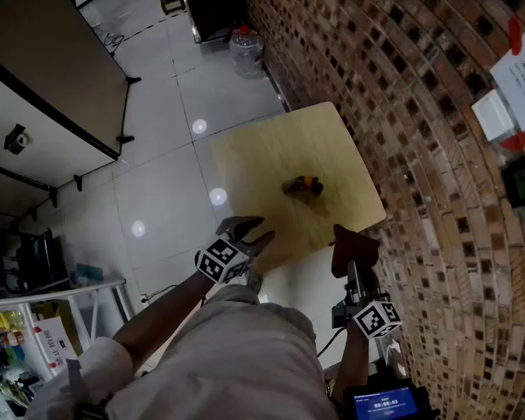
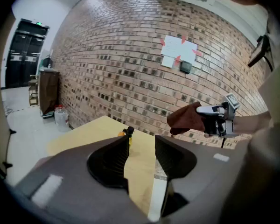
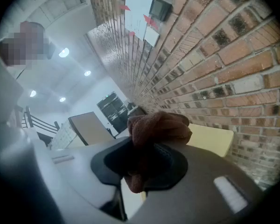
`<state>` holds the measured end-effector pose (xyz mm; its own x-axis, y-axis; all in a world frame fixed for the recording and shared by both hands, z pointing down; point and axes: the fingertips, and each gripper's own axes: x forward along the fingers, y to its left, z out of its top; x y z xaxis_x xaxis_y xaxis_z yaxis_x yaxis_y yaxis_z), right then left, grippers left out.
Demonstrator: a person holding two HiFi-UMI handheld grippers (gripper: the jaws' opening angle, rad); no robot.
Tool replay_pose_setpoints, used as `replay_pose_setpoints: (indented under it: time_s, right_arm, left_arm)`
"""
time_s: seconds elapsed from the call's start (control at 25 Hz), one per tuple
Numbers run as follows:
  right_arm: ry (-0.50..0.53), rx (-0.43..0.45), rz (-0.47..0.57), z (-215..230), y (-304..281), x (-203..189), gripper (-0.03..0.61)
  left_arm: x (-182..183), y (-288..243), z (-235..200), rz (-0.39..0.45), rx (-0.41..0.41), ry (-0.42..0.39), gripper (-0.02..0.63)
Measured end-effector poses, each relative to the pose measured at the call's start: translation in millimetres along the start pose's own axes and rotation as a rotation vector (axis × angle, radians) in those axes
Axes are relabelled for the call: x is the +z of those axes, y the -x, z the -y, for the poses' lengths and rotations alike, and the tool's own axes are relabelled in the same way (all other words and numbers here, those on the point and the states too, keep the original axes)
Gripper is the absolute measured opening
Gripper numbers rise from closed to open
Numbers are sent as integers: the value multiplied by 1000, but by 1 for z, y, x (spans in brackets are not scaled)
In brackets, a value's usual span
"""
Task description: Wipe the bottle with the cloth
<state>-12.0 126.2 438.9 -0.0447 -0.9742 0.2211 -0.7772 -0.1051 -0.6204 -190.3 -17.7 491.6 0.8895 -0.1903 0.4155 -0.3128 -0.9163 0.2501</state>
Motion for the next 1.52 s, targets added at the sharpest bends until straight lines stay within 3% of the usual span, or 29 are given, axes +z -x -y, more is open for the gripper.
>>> replay_pose_setpoints:
  time_s: [0.28, 0.56, 0.84, 1.04, 1.2, 1.36, 1.52]
  right_arm:
    - [-15, -62, 2, 4, -18, -3, 66]
    - [45, -61, -72, 22, -36, -7, 66]
    - [111, 29, -220, 67, -66, -13, 66]
    - [172, 141, -357, 98, -98, -39, 66]
    - [208, 211, -435, 113, -126, -52, 66]
    - [294, 269, -542, 121, -141, -70, 66]
    - [288, 339, -621, 116, -157, -81, 66]
  left_arm:
    - [22, -54, -1, -26, -140, -75, 196]
    - [23, -115, -15, -110, -140, -136, 196]
    - [9, -178, -22, -266, -76, -168, 196]
    - [-10, -203, -26, -431, -37, -299, 199]
    - [-15, -212, -25, -545, -60, -410, 208]
    - [-19, -218, -27, -582, -51, -398, 209]
    - [-29, -223, -34, -597, -11, -316, 193]
